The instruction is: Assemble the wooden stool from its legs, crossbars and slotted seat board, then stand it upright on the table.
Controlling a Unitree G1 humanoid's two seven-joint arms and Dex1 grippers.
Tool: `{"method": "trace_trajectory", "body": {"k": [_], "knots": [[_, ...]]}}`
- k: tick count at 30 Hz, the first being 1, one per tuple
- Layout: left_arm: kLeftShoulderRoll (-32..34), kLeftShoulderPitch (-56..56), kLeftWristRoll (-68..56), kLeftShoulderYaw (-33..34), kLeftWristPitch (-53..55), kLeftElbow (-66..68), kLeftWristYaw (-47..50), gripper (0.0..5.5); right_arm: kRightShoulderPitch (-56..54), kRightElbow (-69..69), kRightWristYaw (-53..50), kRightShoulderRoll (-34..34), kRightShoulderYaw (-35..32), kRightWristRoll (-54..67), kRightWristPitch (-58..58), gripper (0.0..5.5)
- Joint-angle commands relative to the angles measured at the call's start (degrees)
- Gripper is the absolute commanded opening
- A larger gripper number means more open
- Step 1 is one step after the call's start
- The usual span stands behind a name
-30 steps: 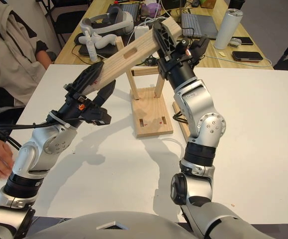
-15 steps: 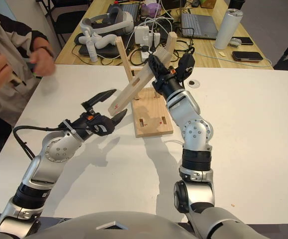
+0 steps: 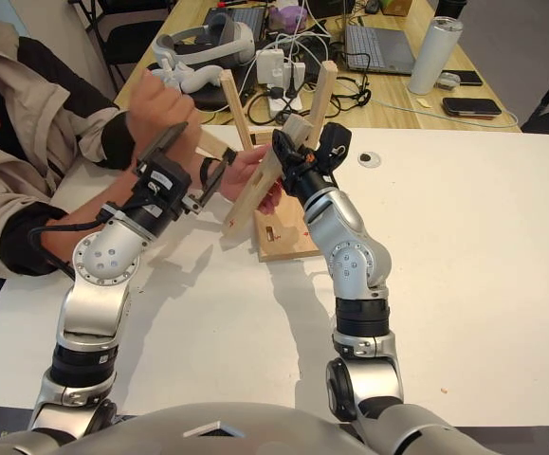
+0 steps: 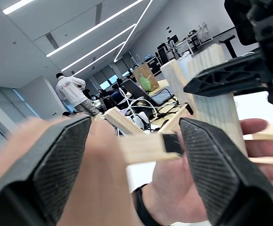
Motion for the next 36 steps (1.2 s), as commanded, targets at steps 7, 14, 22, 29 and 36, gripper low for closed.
{"method": "trace_trajectory", "body": {"k": [7, 14, 22, 29, 36], "knots": [[-1.1, -1.2, 0.5, 1.0, 1.3, -0.7, 3.8, 3.46, -1.3, 0.8, 1.5, 1.5, -1.5, -2.3, -0.3, 1.00], [-1.2, -1.1, 0.7, 0.7, 1.3, -0.7, 4.4, 3.46, -2.0, 1.5, 2.0, 1.5, -2.4, -3.2, -0.2, 1.00], [-1.4, -1.0, 1.7, -0.2, 1.1, -0.5, 5.1, 3.46, -1.5, 0.8, 3.8, 0.5, -1.7, -4.2, 0.7, 1.00], [-2.6, -0.7, 2.3, 0.1, 2.1, -0.7, 7.0, 3.46, -2.3, 0.8, 5.3, -0.5, -1.8, -5.1, 1.5, 1.00], [-3.4, -0.7, 2.0, 1.3, 3.5, -0.7, 9.1, 3.46, -2.3, -2.6, 4.0, -2.7, -4.7, -4.5, 2.5, 1.00]]}}
